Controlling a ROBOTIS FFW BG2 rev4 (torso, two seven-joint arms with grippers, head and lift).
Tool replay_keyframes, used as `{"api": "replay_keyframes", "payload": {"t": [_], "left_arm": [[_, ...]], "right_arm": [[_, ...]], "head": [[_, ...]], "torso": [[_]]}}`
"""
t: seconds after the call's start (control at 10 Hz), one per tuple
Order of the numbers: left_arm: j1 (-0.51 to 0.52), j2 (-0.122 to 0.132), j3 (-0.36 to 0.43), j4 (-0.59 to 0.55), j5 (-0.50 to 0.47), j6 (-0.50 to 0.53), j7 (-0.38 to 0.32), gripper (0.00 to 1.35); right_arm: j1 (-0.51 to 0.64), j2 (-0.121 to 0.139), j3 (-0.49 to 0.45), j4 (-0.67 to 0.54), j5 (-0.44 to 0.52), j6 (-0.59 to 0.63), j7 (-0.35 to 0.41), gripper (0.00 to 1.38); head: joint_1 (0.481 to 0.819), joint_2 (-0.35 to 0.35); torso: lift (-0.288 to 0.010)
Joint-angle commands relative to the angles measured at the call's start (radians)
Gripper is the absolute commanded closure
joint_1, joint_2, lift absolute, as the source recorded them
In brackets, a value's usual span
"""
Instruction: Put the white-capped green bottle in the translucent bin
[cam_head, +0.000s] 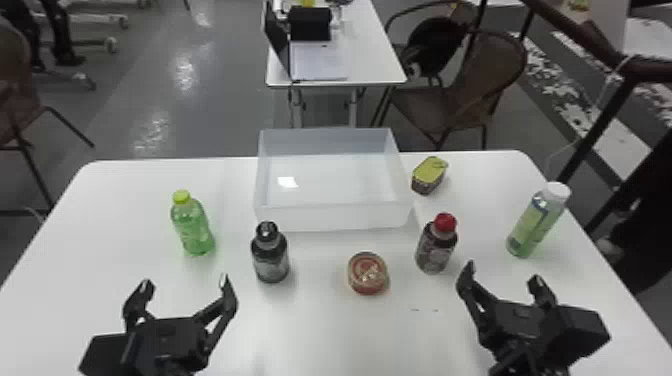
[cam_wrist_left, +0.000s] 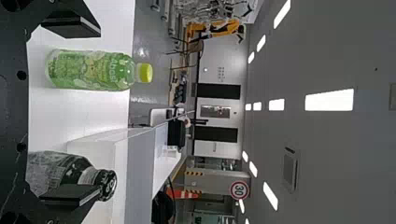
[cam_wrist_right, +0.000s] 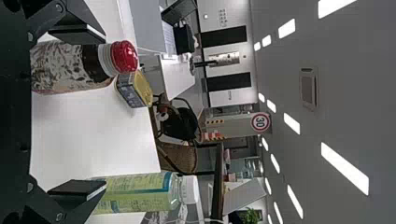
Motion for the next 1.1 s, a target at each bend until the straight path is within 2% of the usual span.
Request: {"api": "replay_keyframes", "payload": {"t": [0.0,0.3,0.6,0.7,0.9,1.0], "left_arm": [[-0.001,-0.001,-0.002,0.003,0.004,-0.001,0.000,0.13],[0.000,-0.014,0.002,0.014,0.031,-0.016,0.000,0.13],[0.005,-0.015,0.005,0.012,0.034,-0.018,-0.003,0.13],[0.008,-0.018,0.006,0.012,0.036,-0.018,-0.005,0.13],[0.011,-0.028,0.012,0.012,0.036,-0.021,-0.007,0.13],[0.013,-0.029,0.015,0.012,0.037,-0.019,-0.008,0.13]], "right_arm": [[-0.051,-0.026,-0.001,0.077,-0.020,-0.012,-0.017,0.19],[-0.125,-0.033,-0.041,0.176,-0.036,-0.015,-0.061,0.20],[-0.247,-0.037,-0.053,0.360,-0.111,-0.098,-0.055,0.20],[-0.275,-0.046,-0.053,0.387,-0.122,-0.100,-0.041,0.20],[-0.330,-0.087,-0.055,0.467,-0.160,-0.113,0.052,0.20],[-0.342,-0.109,-0.056,0.481,-0.161,-0.115,0.069,0.20]], "head": [[0.695,-0.050],[0.695,-0.088],[0.695,-0.134],[0.695,-0.146],[0.695,-0.154],[0.695,-0.154]], "torso": [[-0.078],[-0.078],[-0.078],[-0.078],[-0.078],[-0.078]]}}
